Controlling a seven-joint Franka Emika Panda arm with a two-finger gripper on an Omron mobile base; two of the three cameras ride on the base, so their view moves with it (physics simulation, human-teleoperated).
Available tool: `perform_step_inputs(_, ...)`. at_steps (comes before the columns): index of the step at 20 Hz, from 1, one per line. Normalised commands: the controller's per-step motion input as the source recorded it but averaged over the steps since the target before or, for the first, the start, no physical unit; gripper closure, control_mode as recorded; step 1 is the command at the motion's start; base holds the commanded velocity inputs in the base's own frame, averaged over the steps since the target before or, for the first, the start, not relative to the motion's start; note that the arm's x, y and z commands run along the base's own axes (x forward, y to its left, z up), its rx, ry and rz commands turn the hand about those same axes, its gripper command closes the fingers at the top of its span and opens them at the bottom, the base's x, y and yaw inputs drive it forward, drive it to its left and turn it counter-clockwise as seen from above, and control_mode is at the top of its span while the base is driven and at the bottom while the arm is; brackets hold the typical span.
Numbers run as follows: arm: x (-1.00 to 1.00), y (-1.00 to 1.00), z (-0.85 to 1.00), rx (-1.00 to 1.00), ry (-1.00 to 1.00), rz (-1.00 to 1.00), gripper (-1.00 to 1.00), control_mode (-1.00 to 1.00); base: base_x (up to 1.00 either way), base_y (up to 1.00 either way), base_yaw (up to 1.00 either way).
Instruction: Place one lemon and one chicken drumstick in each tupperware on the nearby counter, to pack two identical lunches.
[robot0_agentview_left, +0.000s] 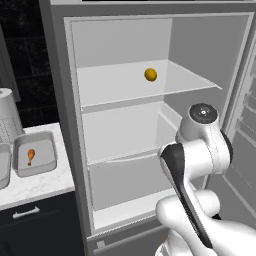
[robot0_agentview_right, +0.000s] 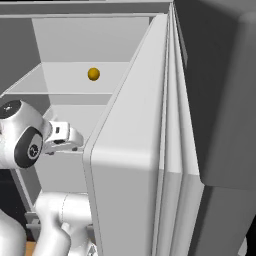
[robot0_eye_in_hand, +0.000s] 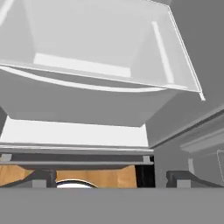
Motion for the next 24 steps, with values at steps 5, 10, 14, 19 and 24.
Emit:
perform_step_inputs(5,0.32,0.0,0.48,0.08,-0.3,0.0,-1.0,-1.0,0.0,0.0,0.0)
perform_step_inputs(10,0.34,0.0,0.82,0.18,-0.05,0.0,-1.0,-1.0,0.0,0.0,0.0)
perform_step_inputs(14,0.3,0.01,0.78,0.05,0.0,0.0,-1.0,-1.0,0.0,0.0,0.0)
perform_step_inputs(19,0.17,0.0,0.38,0.0,0.0,-0.01,-1.0,-1.0,0.0,0.0,0.0)
perform_step_inputs(24,0.41,0.0,0.11,0.01,0.0,-0.06,-1.0,-1.0,0.0,0.0,0.0)
